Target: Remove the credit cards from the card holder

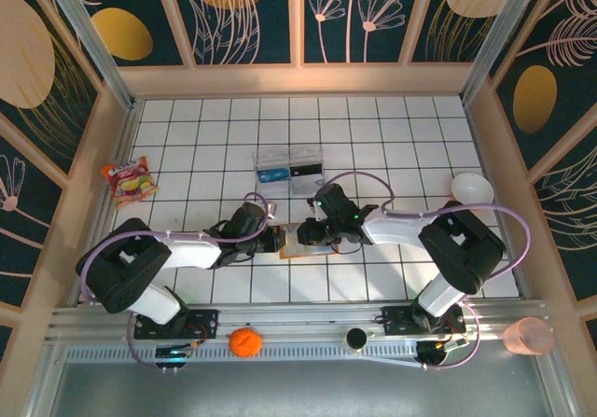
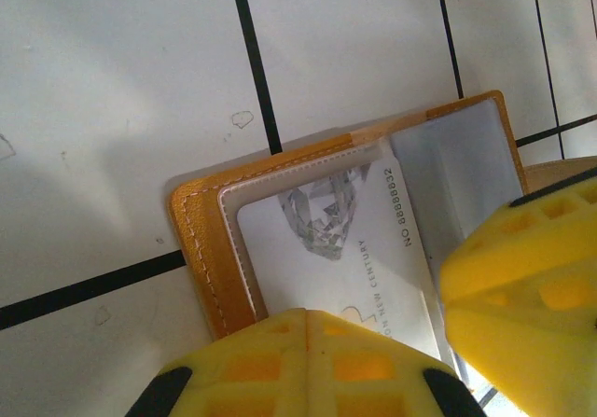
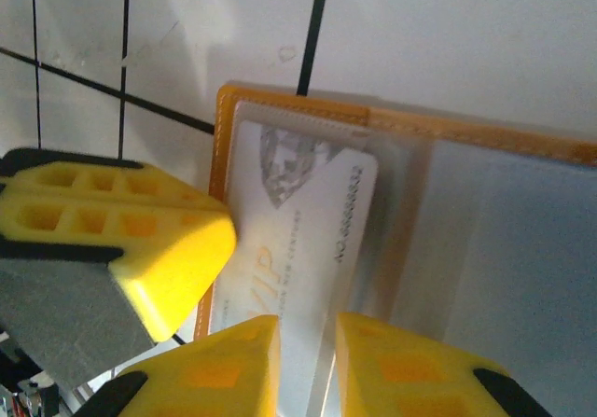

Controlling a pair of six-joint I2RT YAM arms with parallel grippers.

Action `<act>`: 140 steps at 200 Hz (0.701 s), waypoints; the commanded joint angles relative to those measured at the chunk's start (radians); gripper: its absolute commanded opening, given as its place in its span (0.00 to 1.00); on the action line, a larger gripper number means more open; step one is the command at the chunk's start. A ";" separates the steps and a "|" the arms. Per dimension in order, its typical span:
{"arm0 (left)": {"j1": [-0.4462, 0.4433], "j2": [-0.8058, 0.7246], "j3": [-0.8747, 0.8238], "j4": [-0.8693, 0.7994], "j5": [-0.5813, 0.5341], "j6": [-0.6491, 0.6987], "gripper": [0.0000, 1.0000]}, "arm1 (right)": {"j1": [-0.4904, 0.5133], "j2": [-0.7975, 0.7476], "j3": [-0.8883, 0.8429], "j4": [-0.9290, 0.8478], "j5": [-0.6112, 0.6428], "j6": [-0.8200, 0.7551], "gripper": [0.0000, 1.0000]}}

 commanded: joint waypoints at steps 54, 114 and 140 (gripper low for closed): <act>-0.004 0.037 -0.011 -0.034 0.002 -0.005 0.00 | -0.026 0.043 -0.002 0.055 -0.011 0.033 0.20; -0.003 0.043 -0.009 -0.030 0.011 -0.004 0.00 | -0.027 0.062 -0.020 0.085 -0.023 0.063 0.10; -0.003 0.040 -0.008 -0.036 0.005 -0.003 0.00 | -0.027 0.041 -0.029 0.080 -0.009 0.069 0.02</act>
